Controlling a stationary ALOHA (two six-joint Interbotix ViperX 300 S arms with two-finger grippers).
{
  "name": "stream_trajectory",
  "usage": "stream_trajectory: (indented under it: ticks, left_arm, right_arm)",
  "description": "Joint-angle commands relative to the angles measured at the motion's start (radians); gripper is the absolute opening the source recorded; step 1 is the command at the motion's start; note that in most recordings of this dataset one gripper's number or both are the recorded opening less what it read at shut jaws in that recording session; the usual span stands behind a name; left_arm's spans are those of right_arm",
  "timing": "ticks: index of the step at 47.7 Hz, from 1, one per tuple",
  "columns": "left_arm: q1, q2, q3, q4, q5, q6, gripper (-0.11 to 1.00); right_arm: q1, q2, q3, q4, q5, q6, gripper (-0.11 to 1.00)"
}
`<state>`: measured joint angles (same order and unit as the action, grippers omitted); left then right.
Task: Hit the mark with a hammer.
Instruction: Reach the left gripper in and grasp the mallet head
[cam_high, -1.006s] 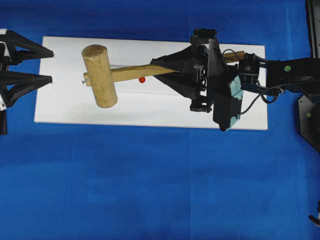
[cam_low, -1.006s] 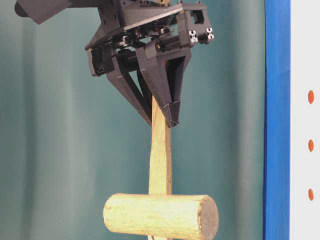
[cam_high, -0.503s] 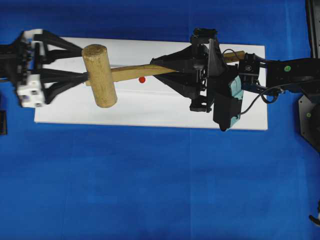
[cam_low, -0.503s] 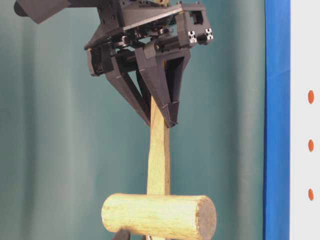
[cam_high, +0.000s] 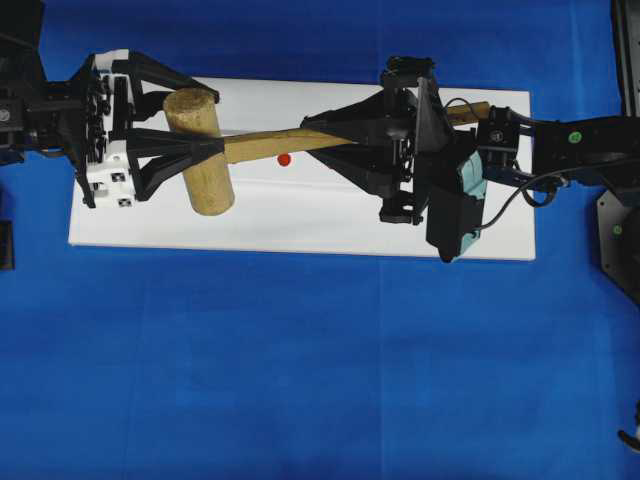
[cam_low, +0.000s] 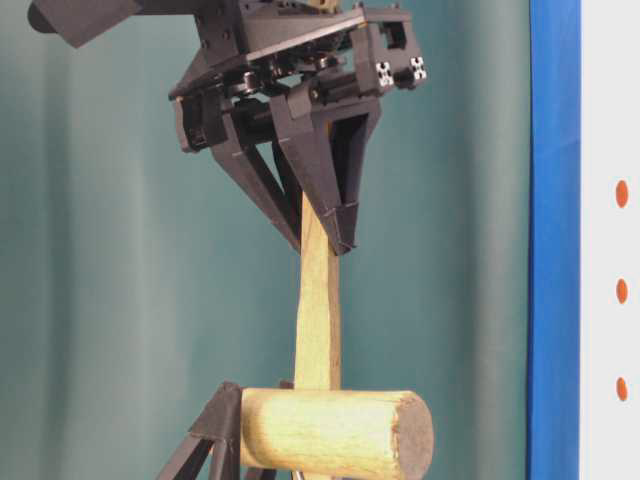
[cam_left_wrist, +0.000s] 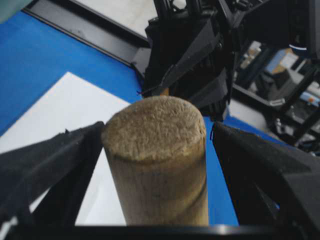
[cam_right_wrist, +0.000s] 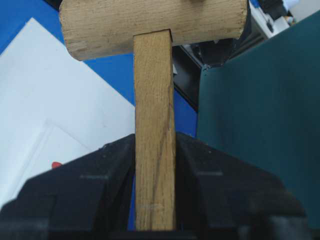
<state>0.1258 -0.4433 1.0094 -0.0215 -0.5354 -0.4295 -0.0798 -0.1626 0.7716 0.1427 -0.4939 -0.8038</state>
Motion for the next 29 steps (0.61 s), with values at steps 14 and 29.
stream_trajectory:
  ticks: [14, 29]
  left_arm:
    - [-0.006, -0.008, -0.018, -0.002, 0.061, -0.104, 0.46]
    - [-0.006, -0.008, -0.018, -0.002, 0.063, -0.104, 0.47]
  right_arm:
    - [0.0, -0.029, -0.032, 0.021, -0.012, 0.003, 0.1]
    - [-0.002, -0.029, -0.034, 0.032, 0.005, 0.008, 0.1]
